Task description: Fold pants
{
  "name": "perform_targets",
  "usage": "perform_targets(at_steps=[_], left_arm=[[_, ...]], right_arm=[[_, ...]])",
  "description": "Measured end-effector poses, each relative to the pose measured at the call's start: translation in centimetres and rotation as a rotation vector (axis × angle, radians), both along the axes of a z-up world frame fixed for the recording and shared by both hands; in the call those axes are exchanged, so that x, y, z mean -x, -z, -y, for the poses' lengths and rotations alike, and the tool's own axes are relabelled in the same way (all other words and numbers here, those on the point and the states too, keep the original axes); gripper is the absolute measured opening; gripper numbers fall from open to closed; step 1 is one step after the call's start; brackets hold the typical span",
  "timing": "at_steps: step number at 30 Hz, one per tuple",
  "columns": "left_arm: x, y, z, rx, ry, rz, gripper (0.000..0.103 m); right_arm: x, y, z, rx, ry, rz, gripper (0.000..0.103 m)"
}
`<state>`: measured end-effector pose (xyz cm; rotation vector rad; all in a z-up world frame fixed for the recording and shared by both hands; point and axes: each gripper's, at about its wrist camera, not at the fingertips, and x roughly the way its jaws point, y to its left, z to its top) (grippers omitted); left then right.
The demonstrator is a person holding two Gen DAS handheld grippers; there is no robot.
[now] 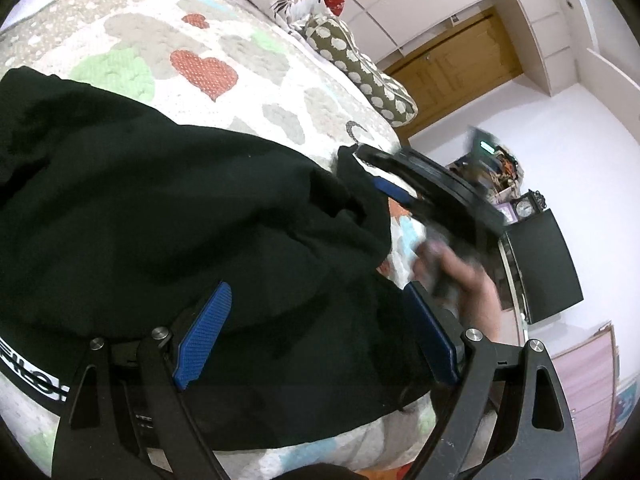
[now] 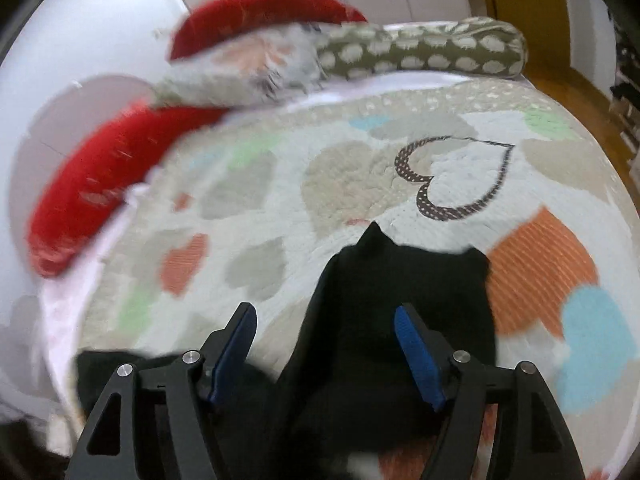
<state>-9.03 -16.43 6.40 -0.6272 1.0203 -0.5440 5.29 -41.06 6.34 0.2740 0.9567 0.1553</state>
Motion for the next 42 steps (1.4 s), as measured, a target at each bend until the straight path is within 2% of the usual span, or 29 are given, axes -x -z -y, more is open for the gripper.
perform_targets(at_steps=[2,3,4,6,7,8,11,13,17,20,22,25,27,30,33,38,42], left_arm=[[-0.2,0.3,-0.2,0.001,0.003,-0.008,0.087],[-0.4,0.5,-0.3,0.002,0.004,-0.014,0.087],[-0.6,0.8,-0.5,0.003,0.002,-0.022,0.087],[-0.8,1.1,-0.9,0.008,-0.004,-0.035,0.087],[-0.9,1.2,-1.1,0.011,-0.007,-0.038,0.087],[-0.9,1.3,-1.3,0.014,-0.013,-0.040,0.087],[-0.8,1.1,-1.8,0.026,-0.035,-0.046,0.087],[-0.4,0.8,-2.0,0.040,-0.032,-0.039,0.087],[0.7,0.2,-2.3,0.026,-0.034,-0.021,0.087],[1.6,0.2,-2.8,0.050,-0.031,-0.027,0.087],[2.2,0.1,-3.1,0.070,-0.024,-0.019,0.087],[3.1,0.5,-3.5,0.110,-0.018,-0.021,0.087],[3.5,1.5,-4.0,0.152,-0.016,-0.055,0.087],[3.8,3.0,-4.6,0.192,-0.039,-0.119,0.087],[4.6,4.3,-5.1,0.254,-0.054,-0.167,0.087],[4.8,4.6,-4.8,0.392,-0.068,-0.185,0.090],[3.6,5.3,-4.3,0.355,-0.119,-0.210,0.090]], right_arm=[[-2.4,1.8,-0.3,0.029,0.008,-0.036,0.069],[-2.9,2.4,-0.4,0.043,0.016,-0.044,0.063],[-3.2,2.8,-0.3,0.065,0.023,-0.032,0.043],[-3.1,2.9,-0.2,0.130,0.022,-0.016,0.021],[-2.8,2.9,0.4,0.091,0.013,-0.016,0.011],[-2.3,2.8,1.2,0.030,0.005,-0.016,0.009],[0.4,1.4,3.3,-0.078,0.012,0.016,0.009],[3.8,-0.1,4.7,-0.152,0.008,0.069,0.009],[12.5,-2.8,7.9,-0.237,0.045,0.185,0.009],[19.4,-4.1,9.6,-0.267,0.085,0.266,0.009],[23.5,-4.0,10.9,-0.287,0.119,0.286,0.009],[27.7,-2.4,12.5,-0.305,0.184,0.270,0.009],[28.7,-0.6,13.3,-0.335,0.219,0.234,0.009],[28.9,1.3,13.4,-0.347,0.209,0.196,0.009],[28.3,1.5,13.3,-0.357,0.216,0.208,0.009],[27.1,1.6,13.8,-0.375,0.224,0.213,0.009],[26.8,2.0,13.3,-0.379,0.205,0.200,0.009]])
